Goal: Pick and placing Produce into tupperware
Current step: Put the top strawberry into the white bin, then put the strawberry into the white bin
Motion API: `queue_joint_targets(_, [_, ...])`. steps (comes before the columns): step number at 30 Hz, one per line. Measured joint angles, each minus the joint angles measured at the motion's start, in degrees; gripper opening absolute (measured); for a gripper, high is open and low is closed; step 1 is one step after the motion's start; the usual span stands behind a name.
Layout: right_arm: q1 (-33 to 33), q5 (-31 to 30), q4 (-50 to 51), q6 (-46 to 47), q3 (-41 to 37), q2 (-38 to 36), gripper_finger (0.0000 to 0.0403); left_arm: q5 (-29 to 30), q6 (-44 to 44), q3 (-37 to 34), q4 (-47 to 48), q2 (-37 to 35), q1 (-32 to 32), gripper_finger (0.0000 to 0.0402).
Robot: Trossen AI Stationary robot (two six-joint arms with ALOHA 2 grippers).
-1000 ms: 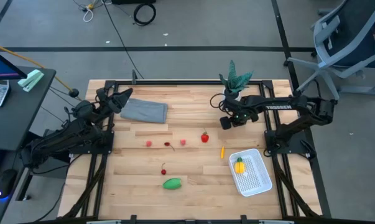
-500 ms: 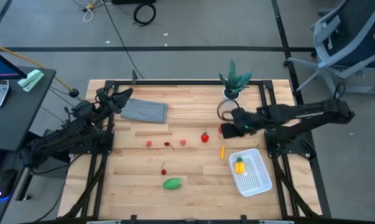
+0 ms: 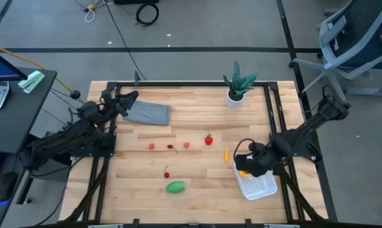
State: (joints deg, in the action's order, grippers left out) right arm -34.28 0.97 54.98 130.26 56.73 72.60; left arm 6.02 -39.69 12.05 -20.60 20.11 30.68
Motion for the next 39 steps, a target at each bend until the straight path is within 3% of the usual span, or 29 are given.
queue_joint_targets(3, [-0.55, 2.99, 0.82, 0.7, 0.0, 1.88, 0.0004, 0.0, -0.38, 0.0, -0.04, 2.1, 0.0, 0.0162])
queue_joint_targets(9, [-0.55, 16.34, 3.94, 0.7, 0.0, 6.69, 0.0004, -0.02, -3.11, 0.0, -0.04, 6.16, -0.02, 0.0162])
queue_joint_targets(16, [-0.28, 13.25, 1.93, 0.09, 0.0, 7.64, 0.0022, -0.02, -3.4, 0.0, -0.11, 8.11, 0.0, 0.0162])
queue_joint_targets(29, [1.58, 10.37, 2.72, -4.17, 0.0, 6.72, 0.0123, 1.46, -3.63, 0.0, -4.28, 8.03, 0.0, 0.0162])
queue_joint_targets(34, [6.56, 1.62, 2.42, -9.91, 1.43, 2.5, 0.0132, 1.44, -6.68, 0.0, -11.16, 8.03, -0.09, 0.0162])
queue_joint_targets(39, [12.54, -17.98, 2.16, -24.79, 6.19, -3.24, 0.0125, 1.42, -7.4, 0.0, -17.21, 8.03, -0.15, 0.0162])
